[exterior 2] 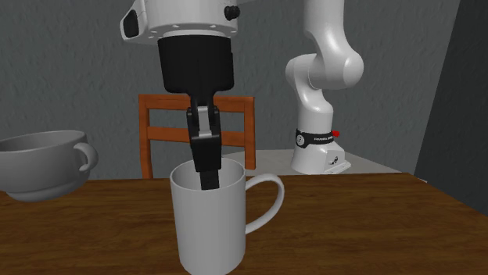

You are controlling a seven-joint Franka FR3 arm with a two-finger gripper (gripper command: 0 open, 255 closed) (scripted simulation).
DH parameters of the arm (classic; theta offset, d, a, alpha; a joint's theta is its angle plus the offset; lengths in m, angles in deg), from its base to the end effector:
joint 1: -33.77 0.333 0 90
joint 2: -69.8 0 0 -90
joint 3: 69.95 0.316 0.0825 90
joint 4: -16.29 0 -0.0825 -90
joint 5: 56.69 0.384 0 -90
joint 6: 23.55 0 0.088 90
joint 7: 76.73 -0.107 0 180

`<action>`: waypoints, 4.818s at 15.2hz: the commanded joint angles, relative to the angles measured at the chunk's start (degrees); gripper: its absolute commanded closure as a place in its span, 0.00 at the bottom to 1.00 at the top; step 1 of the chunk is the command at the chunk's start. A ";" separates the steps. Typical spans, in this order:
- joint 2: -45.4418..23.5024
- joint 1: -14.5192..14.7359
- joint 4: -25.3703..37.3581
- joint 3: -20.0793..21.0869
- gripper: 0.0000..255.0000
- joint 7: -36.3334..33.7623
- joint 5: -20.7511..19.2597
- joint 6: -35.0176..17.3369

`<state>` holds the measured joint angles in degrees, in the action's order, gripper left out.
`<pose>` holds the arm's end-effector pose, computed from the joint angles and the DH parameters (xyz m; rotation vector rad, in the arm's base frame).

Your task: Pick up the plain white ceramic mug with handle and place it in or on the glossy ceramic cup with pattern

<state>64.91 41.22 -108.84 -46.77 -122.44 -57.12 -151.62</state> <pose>0.4658 0.2740 0.3508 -3.1096 0.4055 0.0603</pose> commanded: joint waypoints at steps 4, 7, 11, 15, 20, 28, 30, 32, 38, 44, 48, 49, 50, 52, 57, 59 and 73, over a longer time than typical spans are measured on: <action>0.89 -0.04 0.60 0.06 1.00 0.29 0.47 1.45; 2.17 -0.13 1.64 0.09 1.00 0.69 1.08 3.67; 3.72 -0.23 3.20 0.07 1.00 1.13 1.76 6.65; 5.06 -0.31 4.95 0.01 1.00 1.49 2.32 9.64; 6.45 -0.40 7.41 -0.10 1.00 1.82 2.85 13.40; 8.00 -0.52 12.00 -0.30 1.00 2.12 3.38 19.44; 8.26 -0.55 13.28 -0.35 1.00 2.15 3.45 20.96; 8.47 -0.58 14.61 -0.39 1.00 2.16 3.51 22.48; 7.43 -2.45 18.10 -2.44 1.00 5.77 2.85 25.14; 3.52 -6.00 23.53 -6.07 1.00 12.50 1.28 27.05; -0.14 -8.22 28.66 -8.19 1.00 16.67 0.22 28.71; -1.19 -8.76 30.15 -8.69 1.00 17.68 -0.04 29.19; -2.29 -9.29 31.72 -9.16 1.00 18.67 -0.29 29.71; -4.67 -10.33 35.17 -10.06 1.00 20.61 -0.79 30.84; -11.80 -12.71 45.84 -12.07 1.00 25.24 -1.96 34.51; -13.39 -13.21 47.54 -12.44 1.00 26.18 -2.18 34.63; -13.11 -13.57 36.33 -12.58 1.00 26.17 -2.18 23.71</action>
<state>51.92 27.70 -71.74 -59.32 -96.34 -59.28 -126.98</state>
